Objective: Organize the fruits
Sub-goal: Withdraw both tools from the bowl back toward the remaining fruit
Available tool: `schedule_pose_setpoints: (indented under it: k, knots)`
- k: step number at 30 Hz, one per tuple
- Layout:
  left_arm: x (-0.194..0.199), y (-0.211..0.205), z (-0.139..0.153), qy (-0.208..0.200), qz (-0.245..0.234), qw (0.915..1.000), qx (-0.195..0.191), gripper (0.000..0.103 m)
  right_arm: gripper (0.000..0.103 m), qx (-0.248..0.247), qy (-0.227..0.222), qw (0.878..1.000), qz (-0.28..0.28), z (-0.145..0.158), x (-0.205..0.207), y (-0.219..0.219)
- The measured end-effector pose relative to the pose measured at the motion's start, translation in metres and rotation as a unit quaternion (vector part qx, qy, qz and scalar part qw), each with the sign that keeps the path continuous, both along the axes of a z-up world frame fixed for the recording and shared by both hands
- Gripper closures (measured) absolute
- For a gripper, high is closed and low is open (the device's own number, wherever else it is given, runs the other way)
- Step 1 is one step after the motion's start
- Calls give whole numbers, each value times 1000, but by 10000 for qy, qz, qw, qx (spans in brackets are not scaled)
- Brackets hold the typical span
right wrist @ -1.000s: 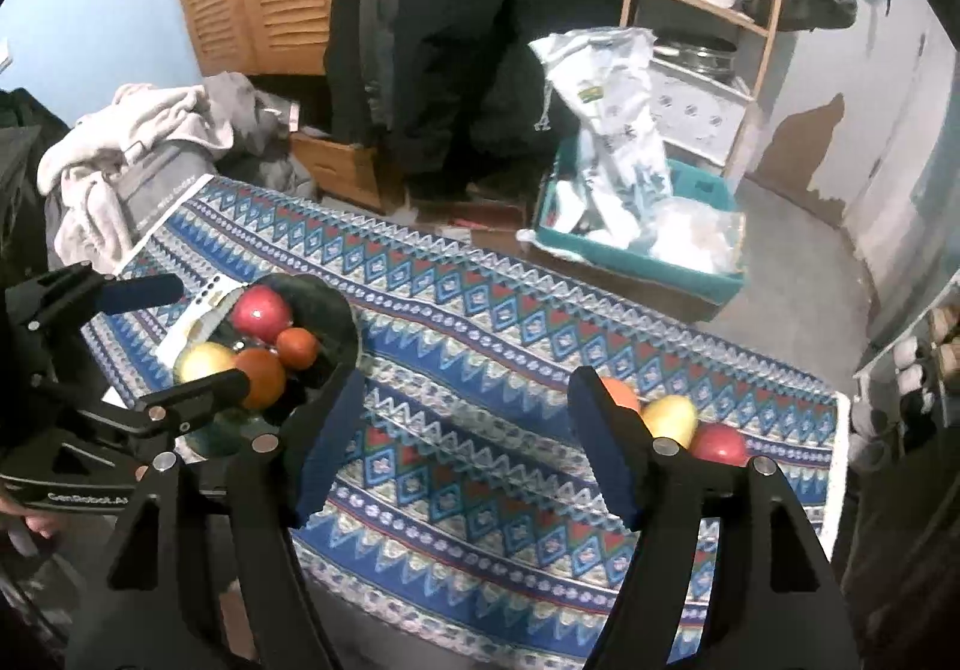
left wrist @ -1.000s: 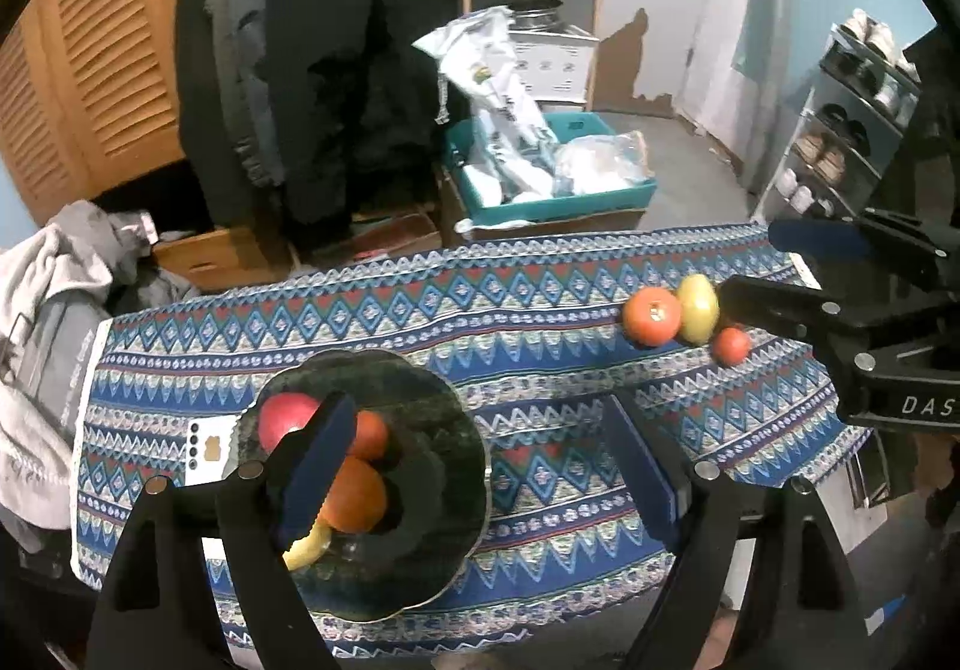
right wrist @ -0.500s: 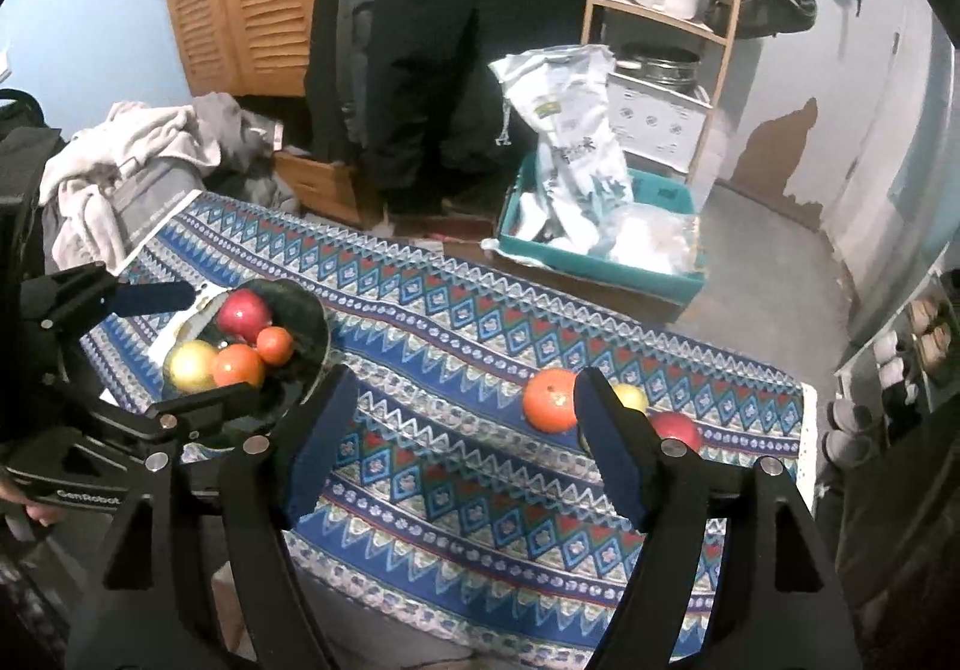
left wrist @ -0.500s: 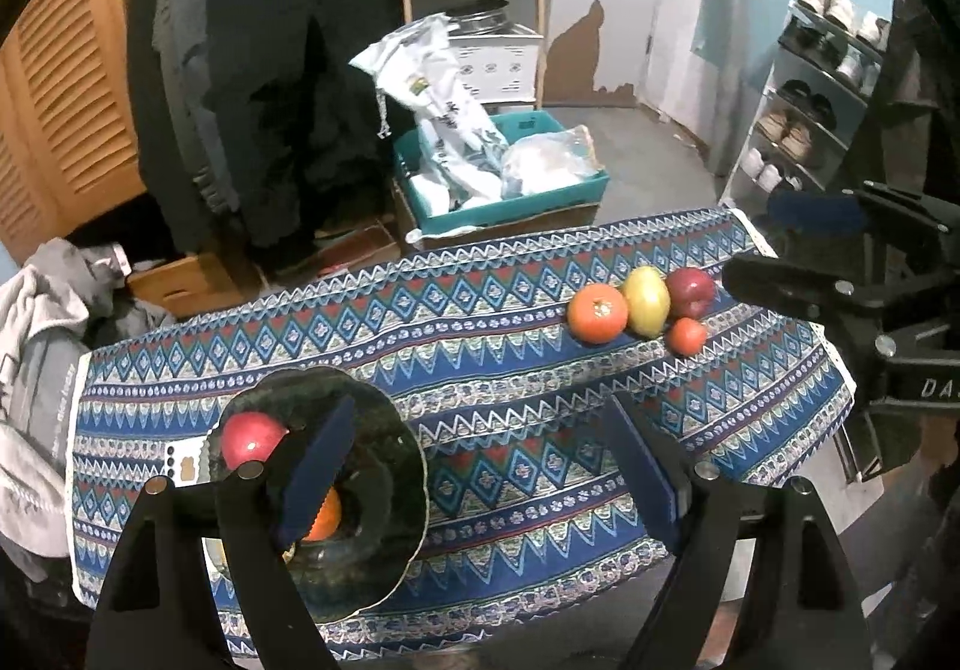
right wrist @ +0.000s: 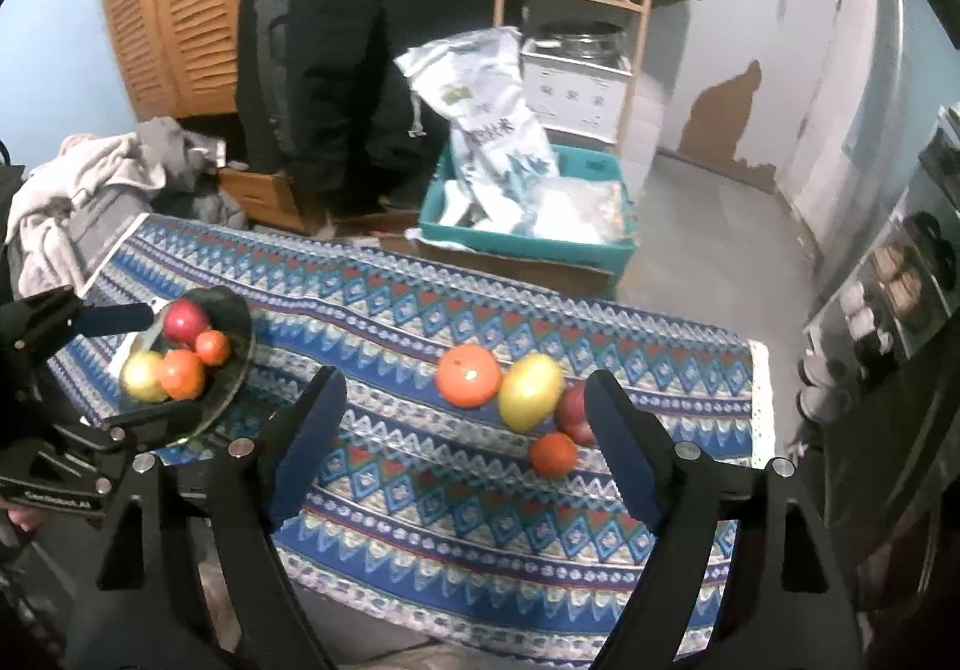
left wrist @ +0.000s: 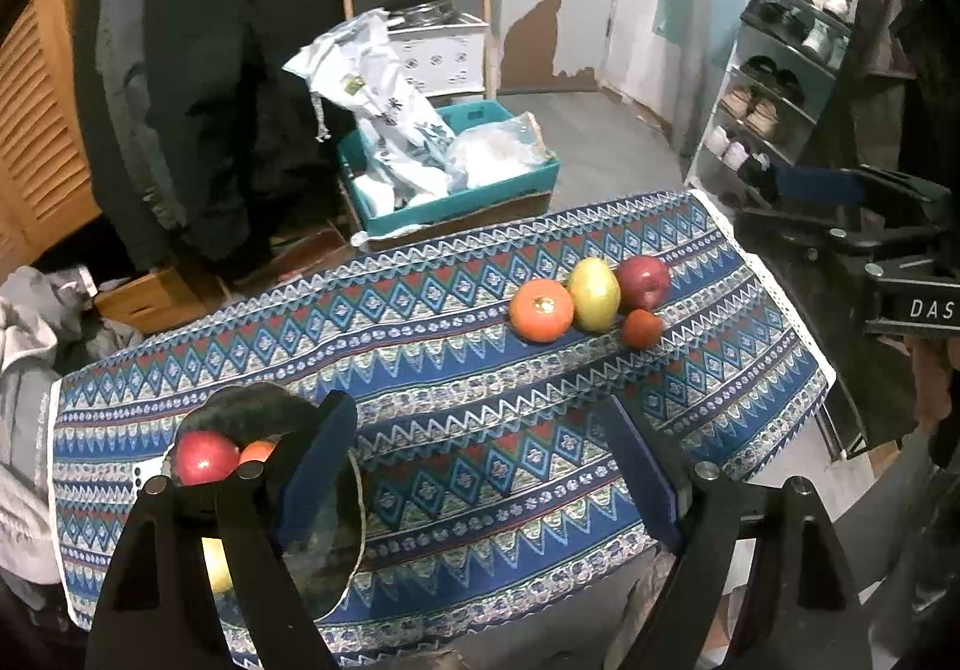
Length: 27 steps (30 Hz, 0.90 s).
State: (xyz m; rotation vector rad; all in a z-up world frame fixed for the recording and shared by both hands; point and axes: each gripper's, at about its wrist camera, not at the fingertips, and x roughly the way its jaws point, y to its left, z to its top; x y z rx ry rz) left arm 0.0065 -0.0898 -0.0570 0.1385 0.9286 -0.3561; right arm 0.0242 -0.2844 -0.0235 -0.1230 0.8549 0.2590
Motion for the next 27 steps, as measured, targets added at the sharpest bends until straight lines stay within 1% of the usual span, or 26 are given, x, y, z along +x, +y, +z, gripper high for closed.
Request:
schedule_pose_setpoints:
  k: [3,6,12,16,18,20,25,27]
  knots:
    - [5,-9,-2,35,-68,10000,56,18,21,63,38,10000,-48,-2,2,-12]
    - [12,-16,-3,91,-143,9998,73,18,21,-7,77,9999,-113,-3,7,-21]
    - [35,-30,-2,304,-196,9993,5,18,21,-52,311,9994,-129,-5,26,-38]
    - [52,-36,-3,416,-240,9988,25,18,21,-186,438,9988,-78,-5,41,-45]
    - [58,-40,-2,356,-213,9991,113,18,21,-267,534,9982,-43,-8,49,-47]
    - [64,-48,-2,303,-358,9987,184,18,21,-316,653,9974,-6,-13,58,-51]
    - [84,-63,-11,409,-622,9966,342,17,21,-394,872,9954,102,-26,79,-60]
    - [93,-68,-16,457,-689,9960,331,17,21,-405,919,9948,145,-32,87,-62]
